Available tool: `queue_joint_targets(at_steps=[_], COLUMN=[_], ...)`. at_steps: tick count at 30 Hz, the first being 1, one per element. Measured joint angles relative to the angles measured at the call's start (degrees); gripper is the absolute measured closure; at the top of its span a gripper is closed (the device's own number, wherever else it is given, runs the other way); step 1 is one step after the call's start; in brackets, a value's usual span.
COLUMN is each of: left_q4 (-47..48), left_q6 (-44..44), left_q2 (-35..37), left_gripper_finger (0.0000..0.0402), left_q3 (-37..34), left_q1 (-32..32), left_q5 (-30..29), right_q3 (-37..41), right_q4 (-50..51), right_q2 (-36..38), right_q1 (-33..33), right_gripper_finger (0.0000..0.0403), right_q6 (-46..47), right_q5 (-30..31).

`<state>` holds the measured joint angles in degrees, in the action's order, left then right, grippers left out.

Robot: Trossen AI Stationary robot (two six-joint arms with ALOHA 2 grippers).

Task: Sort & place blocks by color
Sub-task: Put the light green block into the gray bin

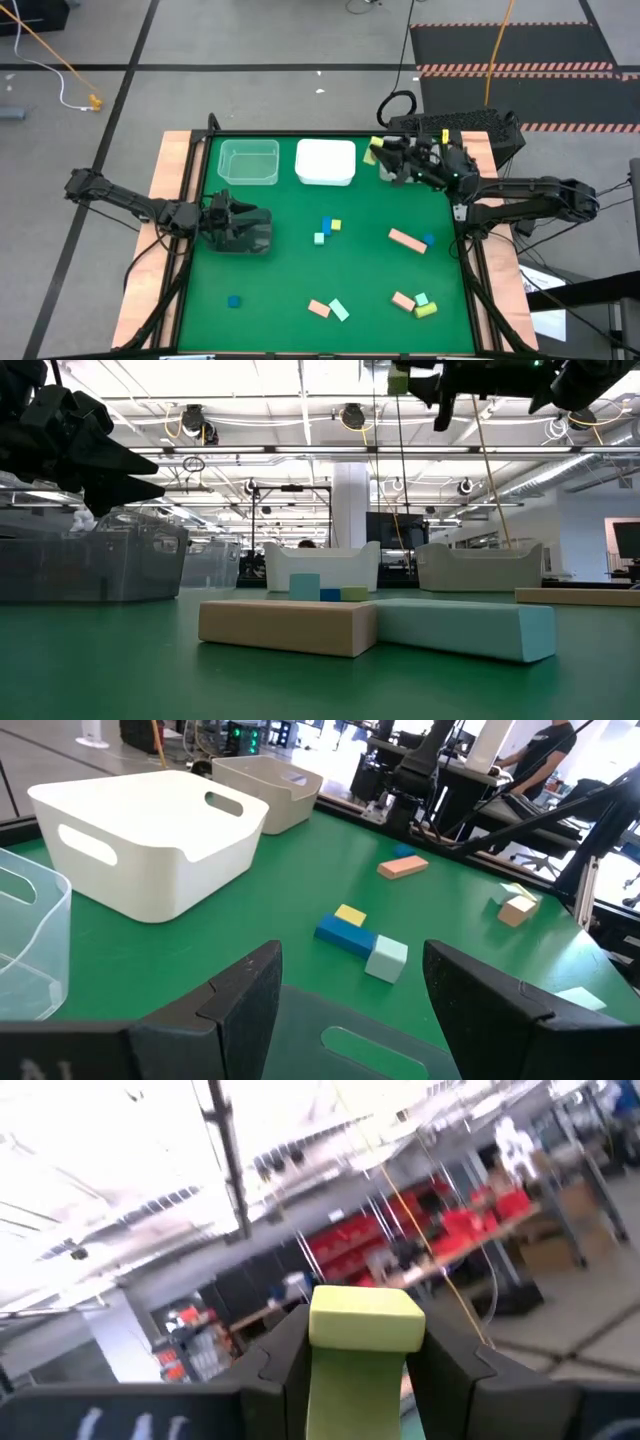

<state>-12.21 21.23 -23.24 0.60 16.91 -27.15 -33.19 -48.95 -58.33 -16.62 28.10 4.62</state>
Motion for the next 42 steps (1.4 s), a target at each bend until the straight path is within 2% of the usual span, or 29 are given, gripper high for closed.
queue_joint_targets(at_steps=[2,7,13,22,25,30,36,42], left_q4=[0.0,0.0,0.0,0.0,0.0,0.0,0.0,0.0], left_q6=[0.0,0.0,0.0,0.0,0.0,0.0,0.0,0.0], left_q2=[0.0,0.0,0.0,0.0,0.0,0.0,0.0,0.0], left_gripper_finger=[0.0158,0.0158,0.0158,0.0158,0.0158,0.0158,0.0158,0.0158], left_q3=[0.0,0.0,0.0,0.0,0.0,0.0,0.0,0.0], left_q1=[0.0,0.0,0.0,0.0,0.0,0.0,0.0,0.0], left_q5=[0.0,0.0,0.0,0.0,0.0,0.0,0.0,0.0], right_q3=[0.0,0.0,0.0,0.0,0.0,0.0,0.0,0.0], right_q4=[-0.3,7.1,15.2,39.8,45.1,51.7,57.4,57.5], right_q2=[0.0,0.0,0.0,0.0,0.0,0.0,0.0,0.0], right_q1=[-0.8,-4.0,-10.0,-16.3,-17.1,-18.2,-18.6,-18.6], right_gripper_finger=[0.0291,0.0291,0.0291,0.0289,0.0288,0.0288,0.0287,0.0287], right_q6=[-0.5,-1.3,-4.7,-1.8,-1.5,-4.4,-5.1,-8.5], right_q5=[0.2,6.3,7.5,7.6,9.5,13.6,13.7,13.7])
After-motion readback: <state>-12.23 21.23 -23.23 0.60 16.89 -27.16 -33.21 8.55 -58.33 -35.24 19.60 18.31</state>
